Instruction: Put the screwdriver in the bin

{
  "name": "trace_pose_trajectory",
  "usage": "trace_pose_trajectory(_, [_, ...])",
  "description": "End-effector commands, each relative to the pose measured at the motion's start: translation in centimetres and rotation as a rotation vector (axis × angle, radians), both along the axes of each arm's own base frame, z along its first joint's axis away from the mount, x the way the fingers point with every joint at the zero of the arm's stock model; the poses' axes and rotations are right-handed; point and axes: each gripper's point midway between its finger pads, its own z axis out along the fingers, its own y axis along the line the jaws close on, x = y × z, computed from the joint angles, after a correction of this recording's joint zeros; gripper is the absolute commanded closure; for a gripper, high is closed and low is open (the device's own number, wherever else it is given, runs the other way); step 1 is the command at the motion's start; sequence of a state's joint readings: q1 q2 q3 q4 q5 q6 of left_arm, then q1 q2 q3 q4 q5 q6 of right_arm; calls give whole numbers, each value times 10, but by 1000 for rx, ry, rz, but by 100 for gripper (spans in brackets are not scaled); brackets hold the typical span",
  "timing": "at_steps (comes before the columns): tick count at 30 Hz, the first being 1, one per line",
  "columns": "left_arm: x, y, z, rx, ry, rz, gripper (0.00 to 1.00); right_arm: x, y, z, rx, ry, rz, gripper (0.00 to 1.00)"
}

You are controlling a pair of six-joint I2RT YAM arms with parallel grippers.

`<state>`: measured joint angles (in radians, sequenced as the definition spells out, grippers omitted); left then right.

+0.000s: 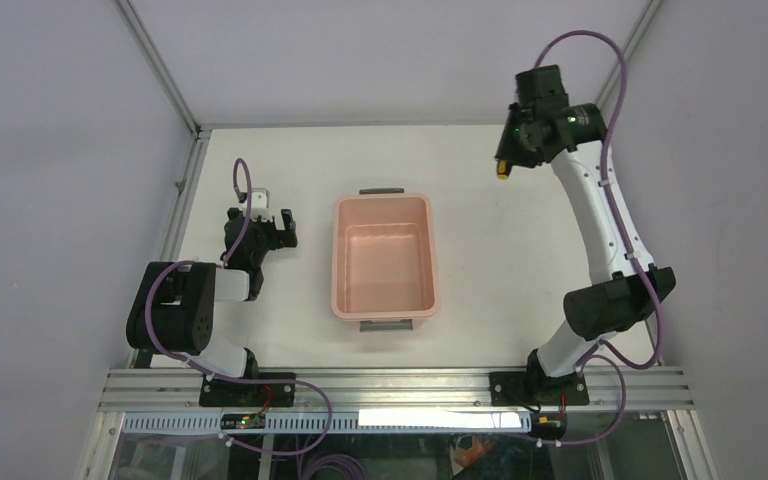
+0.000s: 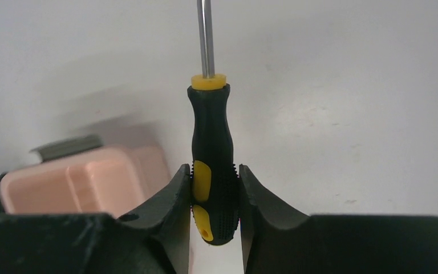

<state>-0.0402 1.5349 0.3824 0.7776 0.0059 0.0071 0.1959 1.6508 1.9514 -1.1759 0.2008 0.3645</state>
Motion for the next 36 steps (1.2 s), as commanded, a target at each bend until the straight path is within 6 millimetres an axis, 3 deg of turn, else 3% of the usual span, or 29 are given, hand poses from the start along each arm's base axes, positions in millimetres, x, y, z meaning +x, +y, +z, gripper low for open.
trace_pose_trajectory(1, [4,-5,16,-20,-54,-10,1,-33,85,25,104,-56,137,100])
trace_pose_trajectory(5, [4,-5,17,-20,-54,-10,1,-55,157,40,203,-112,256,100])
trace_pose_trajectory(8, [4,-5,17,-20,-54,-10,1,-78,210,34,216,-122,364,100])
trace_pose_trajectory(14, [4,-5,17,-20,-55,-10,1,-108,265,-22,169,-127,418,100])
trace_pose_trajectory(21, [4,-5,16,-20,-53,-10,1,-145,291,-107,67,-103,510,100])
trace_pose_trajectory(27, [4,-5,17,-20,-55,-10,1,-166,280,-181,-30,53,536,100])
trace_pose_trajectory(32, [4,-5,16,-20,-54,-11,1,-174,278,-220,-83,149,547,95])
trace_pose_trajectory(36, [4,-5,17,-20,-55,-11,1,-175,279,-238,-104,200,528,81])
